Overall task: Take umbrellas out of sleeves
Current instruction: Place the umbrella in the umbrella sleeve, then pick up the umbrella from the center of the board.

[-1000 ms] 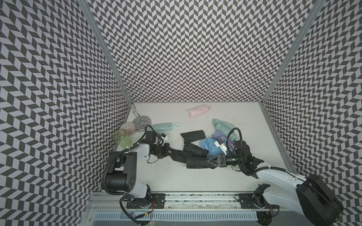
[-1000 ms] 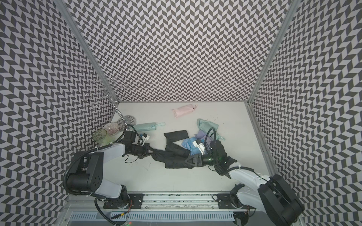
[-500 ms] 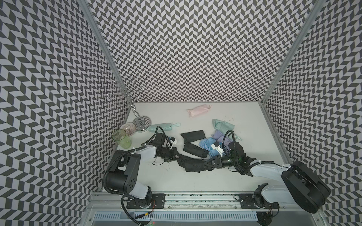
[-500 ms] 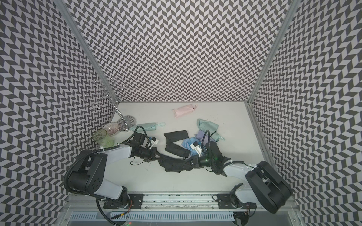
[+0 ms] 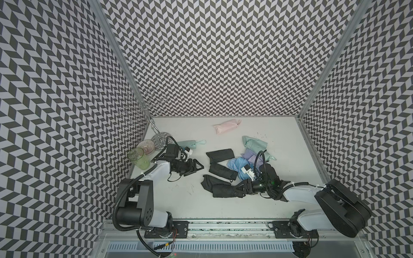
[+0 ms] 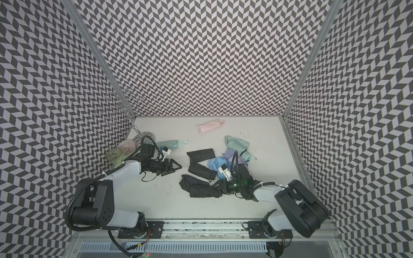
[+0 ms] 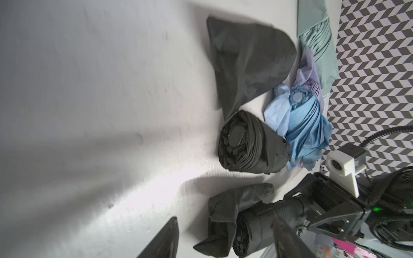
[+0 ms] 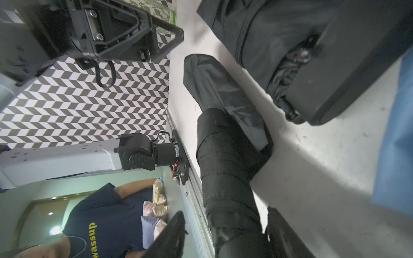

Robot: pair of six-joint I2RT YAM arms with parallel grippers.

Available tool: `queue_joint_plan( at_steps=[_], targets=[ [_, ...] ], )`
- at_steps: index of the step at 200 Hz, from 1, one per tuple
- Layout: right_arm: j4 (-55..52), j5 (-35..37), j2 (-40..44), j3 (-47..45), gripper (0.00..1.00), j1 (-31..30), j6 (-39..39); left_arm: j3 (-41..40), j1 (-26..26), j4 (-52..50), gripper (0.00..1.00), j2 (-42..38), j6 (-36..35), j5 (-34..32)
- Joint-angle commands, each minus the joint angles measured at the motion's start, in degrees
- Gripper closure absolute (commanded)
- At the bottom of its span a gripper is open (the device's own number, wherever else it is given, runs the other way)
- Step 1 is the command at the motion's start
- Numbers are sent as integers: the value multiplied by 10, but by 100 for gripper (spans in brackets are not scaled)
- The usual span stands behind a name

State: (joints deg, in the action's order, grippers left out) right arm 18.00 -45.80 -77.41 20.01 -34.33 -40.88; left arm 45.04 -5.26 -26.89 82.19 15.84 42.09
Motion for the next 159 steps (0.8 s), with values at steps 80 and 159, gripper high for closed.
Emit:
queue_joint_plan(
  at_steps=[80, 159],
  targets=[
    [-340, 116, 58, 244, 13, 35, 137, 322, -79, 73, 16, 192, -161, -143],
    [-326, 38, 16, 321, 13, 94, 143, 583, -174, 113, 1, 438, -387, -267]
  ],
)
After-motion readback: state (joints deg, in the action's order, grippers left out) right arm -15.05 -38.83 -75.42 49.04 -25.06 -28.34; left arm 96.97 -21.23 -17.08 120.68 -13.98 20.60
